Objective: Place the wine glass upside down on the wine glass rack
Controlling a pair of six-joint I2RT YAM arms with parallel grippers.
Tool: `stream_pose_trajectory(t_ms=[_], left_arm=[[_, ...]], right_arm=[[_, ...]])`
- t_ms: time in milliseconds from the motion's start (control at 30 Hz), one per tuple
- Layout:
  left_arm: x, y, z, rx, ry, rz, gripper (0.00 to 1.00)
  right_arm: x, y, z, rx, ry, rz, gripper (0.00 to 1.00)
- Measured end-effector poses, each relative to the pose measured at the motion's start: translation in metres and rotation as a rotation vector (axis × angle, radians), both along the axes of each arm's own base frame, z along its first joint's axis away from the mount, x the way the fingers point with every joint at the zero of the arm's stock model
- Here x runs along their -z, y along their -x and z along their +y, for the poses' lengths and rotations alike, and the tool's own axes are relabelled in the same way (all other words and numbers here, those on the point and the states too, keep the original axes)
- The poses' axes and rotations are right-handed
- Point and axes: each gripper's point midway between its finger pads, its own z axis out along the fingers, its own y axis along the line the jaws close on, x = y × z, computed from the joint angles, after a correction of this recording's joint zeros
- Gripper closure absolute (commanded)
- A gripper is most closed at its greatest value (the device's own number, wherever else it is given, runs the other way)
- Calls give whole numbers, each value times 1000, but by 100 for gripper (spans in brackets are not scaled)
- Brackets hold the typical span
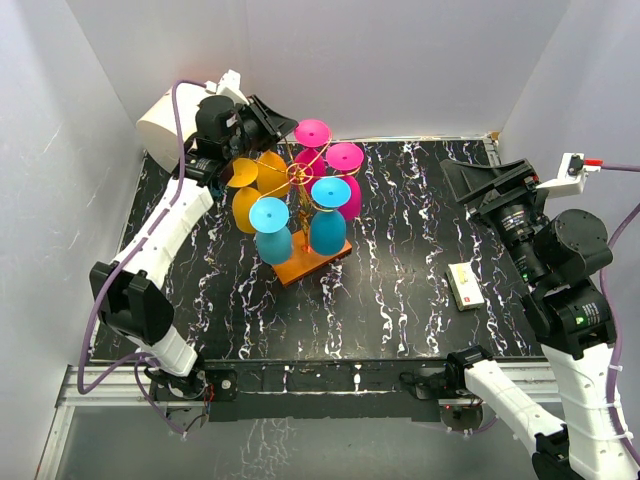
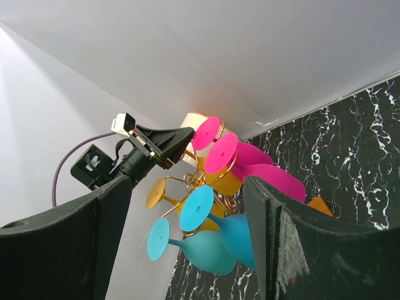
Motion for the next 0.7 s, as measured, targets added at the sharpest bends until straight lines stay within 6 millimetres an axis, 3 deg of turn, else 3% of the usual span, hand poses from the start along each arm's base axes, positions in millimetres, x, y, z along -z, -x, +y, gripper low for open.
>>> stream_pose_trajectory(t_ms=[300,433,567,700], left_arm=[[7,1,4,-12,-33,13,72],[7,3,5,-9,-53,15,69],[-4,8,9,-3,-84,-12,62],[-31,20,15,4,-118,-91,47]], right_arm=[[1,-1,1,-4,1,-3,29],[13,-6,3,-9,9,23,29],[24,-12,8,-22,19,51,28],[38,-18,13,-40,30,84,28]])
